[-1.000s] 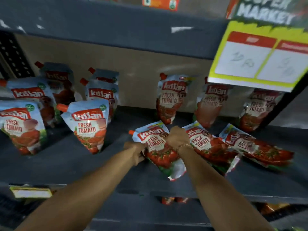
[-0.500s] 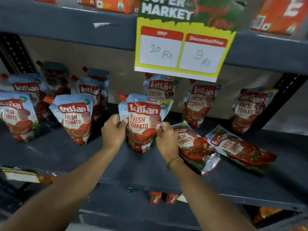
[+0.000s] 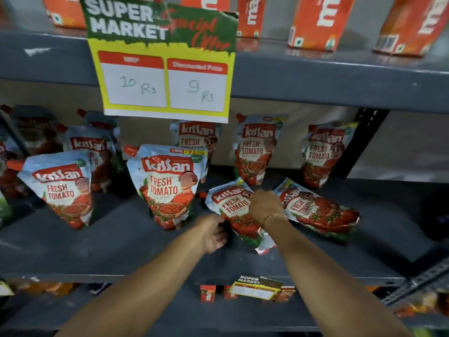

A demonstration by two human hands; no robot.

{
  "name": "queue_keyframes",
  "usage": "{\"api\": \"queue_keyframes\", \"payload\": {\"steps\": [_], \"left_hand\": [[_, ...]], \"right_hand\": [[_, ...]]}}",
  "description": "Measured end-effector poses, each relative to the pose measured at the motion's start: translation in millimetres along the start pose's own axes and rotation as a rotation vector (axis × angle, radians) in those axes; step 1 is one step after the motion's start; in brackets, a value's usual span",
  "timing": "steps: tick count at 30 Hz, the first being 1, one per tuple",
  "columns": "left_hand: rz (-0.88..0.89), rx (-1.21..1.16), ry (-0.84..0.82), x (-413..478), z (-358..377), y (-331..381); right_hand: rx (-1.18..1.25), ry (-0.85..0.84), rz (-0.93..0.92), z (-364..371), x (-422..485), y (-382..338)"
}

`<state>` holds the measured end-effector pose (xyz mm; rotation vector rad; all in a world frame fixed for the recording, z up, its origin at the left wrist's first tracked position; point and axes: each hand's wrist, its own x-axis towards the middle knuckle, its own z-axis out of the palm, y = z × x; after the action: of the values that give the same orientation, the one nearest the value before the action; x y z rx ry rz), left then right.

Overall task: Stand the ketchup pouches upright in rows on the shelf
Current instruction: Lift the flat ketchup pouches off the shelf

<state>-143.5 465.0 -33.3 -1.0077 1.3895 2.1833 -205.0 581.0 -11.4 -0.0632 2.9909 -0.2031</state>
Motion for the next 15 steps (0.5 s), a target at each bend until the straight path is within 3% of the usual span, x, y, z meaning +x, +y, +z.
{"api": "queue_keyframes", "payload": {"steps": [4, 8, 11, 15], "left_hand": [[0.055, -0.002, 0.036, 14, 9, -1], [0.151, 0.074, 0.093, 22, 11, 2], [0.334, 0.151, 0.208, 23, 16, 13], [0.661, 0.175, 0.092, 6, 19, 27]], "right_hand": [[0.193, 0.007, 0.116, 4, -3, 7], [0.366, 0.148, 0.110, 5, -11, 15], [0.472, 0.423, 0.015, 12, -20, 17], [0.758, 0.777, 0.025, 13, -25, 15]]}}
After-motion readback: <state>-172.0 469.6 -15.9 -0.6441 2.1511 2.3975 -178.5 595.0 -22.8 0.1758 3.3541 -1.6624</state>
